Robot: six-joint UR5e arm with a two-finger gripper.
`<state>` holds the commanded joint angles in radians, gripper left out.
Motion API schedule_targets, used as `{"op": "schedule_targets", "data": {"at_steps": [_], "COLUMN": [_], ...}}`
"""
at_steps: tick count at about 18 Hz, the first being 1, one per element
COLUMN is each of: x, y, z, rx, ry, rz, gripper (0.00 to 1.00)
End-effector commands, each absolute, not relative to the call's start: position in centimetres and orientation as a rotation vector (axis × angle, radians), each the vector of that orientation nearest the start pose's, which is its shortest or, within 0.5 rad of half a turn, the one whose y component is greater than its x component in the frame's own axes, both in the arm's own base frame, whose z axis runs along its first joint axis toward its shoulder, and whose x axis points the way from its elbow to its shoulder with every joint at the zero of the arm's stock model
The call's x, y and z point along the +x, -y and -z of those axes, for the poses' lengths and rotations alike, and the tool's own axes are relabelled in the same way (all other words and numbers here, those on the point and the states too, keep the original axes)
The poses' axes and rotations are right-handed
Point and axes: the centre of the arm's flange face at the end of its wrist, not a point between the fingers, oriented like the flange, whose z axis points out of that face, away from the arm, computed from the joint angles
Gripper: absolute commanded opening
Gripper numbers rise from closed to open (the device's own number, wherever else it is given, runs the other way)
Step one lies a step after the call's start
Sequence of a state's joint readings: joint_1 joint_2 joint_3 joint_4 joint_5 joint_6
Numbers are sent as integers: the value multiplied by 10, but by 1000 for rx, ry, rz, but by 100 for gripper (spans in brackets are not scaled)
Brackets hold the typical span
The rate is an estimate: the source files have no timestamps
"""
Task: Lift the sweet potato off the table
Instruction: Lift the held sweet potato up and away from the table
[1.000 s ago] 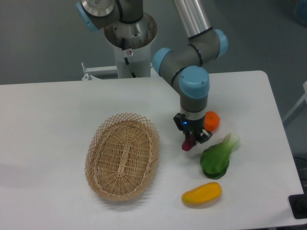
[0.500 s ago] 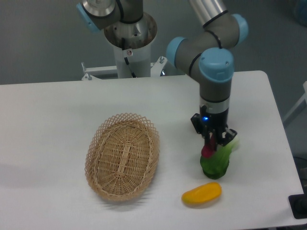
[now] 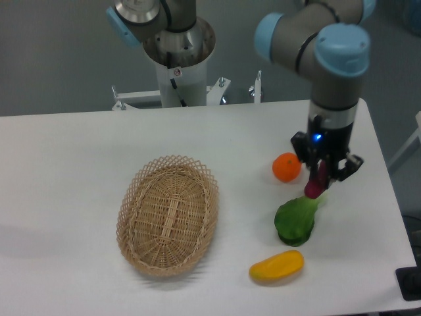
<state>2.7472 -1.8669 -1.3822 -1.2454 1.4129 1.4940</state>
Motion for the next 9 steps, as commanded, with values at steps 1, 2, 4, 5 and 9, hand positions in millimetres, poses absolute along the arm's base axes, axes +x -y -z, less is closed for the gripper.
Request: {"op": "schedule_targets", "data": {"at_steps": [1, 2, 4, 5, 9], "x": [-529, -529, -534, -534, -535], "y": [-377, -376, -363, -361, -358], "z": [-456, -457, -461, -463, -465], "rx": [-2884, -2885, -2888, -2886, -2883], "ry": [-508, -525, -537, -550, -560], "rz": [-256, -248, -247, -254, -260], "gripper": [30, 30, 30, 30, 30]}}
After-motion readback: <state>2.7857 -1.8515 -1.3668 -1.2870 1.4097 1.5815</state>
